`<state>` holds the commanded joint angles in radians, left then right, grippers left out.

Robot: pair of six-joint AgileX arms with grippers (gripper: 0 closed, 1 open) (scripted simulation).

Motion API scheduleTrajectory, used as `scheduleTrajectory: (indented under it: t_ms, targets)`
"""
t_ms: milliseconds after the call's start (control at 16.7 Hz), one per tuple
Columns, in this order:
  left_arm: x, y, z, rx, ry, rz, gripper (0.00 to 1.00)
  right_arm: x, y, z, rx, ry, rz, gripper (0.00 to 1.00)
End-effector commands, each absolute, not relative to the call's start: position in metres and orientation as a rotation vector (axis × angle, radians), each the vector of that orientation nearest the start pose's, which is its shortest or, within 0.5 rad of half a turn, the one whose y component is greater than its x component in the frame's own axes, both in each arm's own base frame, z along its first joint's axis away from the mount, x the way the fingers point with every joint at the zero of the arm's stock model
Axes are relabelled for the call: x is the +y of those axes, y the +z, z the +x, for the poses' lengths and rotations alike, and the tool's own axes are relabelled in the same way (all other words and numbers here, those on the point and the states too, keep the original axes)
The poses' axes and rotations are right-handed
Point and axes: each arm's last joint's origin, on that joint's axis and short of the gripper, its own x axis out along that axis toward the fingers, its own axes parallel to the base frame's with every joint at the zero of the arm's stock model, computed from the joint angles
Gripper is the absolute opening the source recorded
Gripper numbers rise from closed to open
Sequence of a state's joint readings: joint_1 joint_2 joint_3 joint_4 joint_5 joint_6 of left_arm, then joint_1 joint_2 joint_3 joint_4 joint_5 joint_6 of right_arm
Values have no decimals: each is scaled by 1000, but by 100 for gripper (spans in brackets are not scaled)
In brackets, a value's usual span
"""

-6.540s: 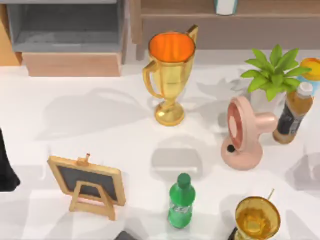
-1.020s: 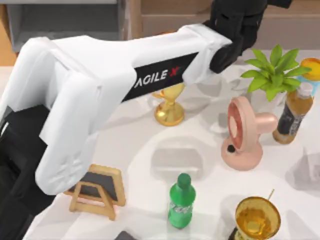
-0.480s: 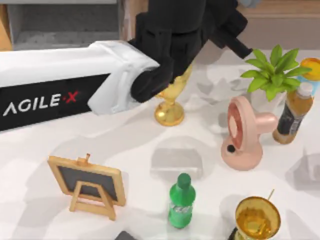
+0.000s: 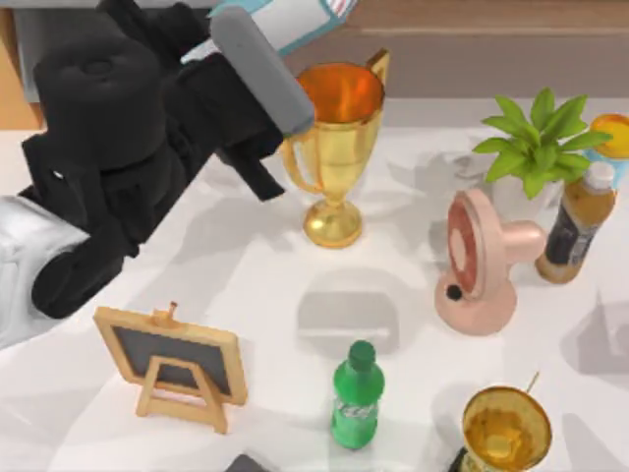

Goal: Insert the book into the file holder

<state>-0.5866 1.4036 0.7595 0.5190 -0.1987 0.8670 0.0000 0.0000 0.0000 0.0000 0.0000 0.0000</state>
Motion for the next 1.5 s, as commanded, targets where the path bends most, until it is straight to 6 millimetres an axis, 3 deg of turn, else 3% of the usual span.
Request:
scheduleTrajectory:
  t_ms: [300,600,840,1260,1500]
  targets:
    - [-111,196,271,80,-310,1222,0,-1,160,106,0,0,0,100]
    - [-81,164,308,167,-247,1473,0,-1,160,106,0,0,0,100]
    - [-74,153,338,175,-224,1553,0,-1,160,106,0,0,0,100]
    - [-75,151,340,174,-228,1561,0,-1,160,106,0,0,0,100]
    - [-73,151,358,170,-215,1560,0,-1,160,106,0,0,0,100]
